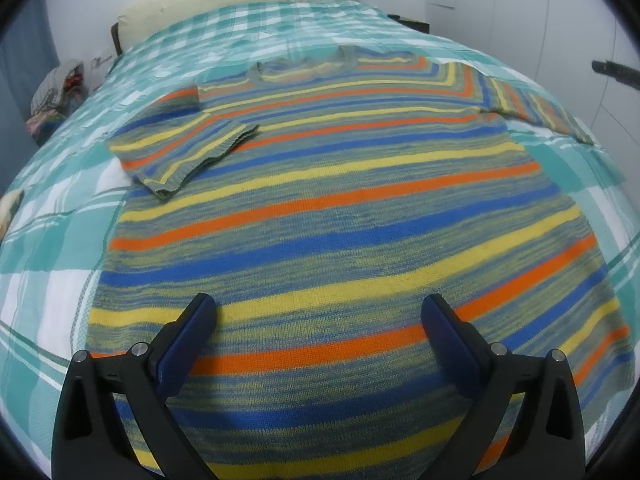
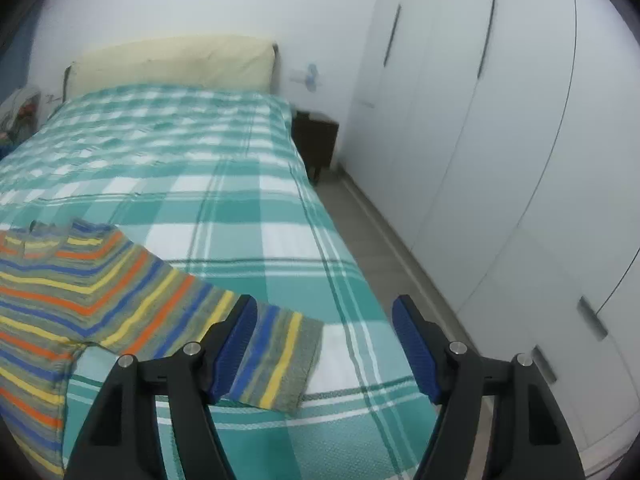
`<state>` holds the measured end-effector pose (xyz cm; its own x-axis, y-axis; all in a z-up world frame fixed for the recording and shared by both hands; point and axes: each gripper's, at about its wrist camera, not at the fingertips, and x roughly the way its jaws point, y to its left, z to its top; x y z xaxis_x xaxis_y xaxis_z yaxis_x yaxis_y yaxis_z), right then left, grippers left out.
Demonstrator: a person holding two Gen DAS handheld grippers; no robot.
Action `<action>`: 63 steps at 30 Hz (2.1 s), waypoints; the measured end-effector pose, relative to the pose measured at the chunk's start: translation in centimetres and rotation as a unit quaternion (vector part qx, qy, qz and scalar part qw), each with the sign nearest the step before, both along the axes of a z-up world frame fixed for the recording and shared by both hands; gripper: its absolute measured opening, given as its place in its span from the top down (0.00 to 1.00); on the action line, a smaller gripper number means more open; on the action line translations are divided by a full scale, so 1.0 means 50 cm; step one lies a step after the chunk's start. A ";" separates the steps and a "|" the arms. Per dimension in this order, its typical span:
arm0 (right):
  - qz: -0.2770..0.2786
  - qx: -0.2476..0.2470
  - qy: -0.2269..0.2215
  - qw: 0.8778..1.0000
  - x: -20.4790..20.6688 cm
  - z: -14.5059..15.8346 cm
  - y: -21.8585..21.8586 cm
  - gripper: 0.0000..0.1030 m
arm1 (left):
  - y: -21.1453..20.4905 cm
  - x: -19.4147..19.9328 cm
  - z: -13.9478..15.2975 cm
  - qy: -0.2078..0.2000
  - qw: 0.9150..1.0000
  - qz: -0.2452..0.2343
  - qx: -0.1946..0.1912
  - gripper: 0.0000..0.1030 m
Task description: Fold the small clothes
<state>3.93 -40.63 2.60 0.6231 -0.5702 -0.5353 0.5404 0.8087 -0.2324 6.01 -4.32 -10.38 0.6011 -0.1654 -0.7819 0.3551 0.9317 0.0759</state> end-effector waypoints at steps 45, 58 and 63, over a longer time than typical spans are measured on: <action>0.012 -0.090 0.001 0.996 0.019 0.012 0.065 0.32 | 0.000 -0.005 -0.003 -0.006 1.000 0.004 0.007 0.00; 0.013 -0.091 0.001 0.996 0.019 0.013 0.067 0.32 | 0.000 -0.005 -0.003 -0.006 1.000 0.003 0.007 0.00; 0.013 -0.091 0.000 0.996 0.020 0.014 0.068 0.32 | 0.001 -0.005 -0.003 -0.006 1.000 0.003 0.007 0.00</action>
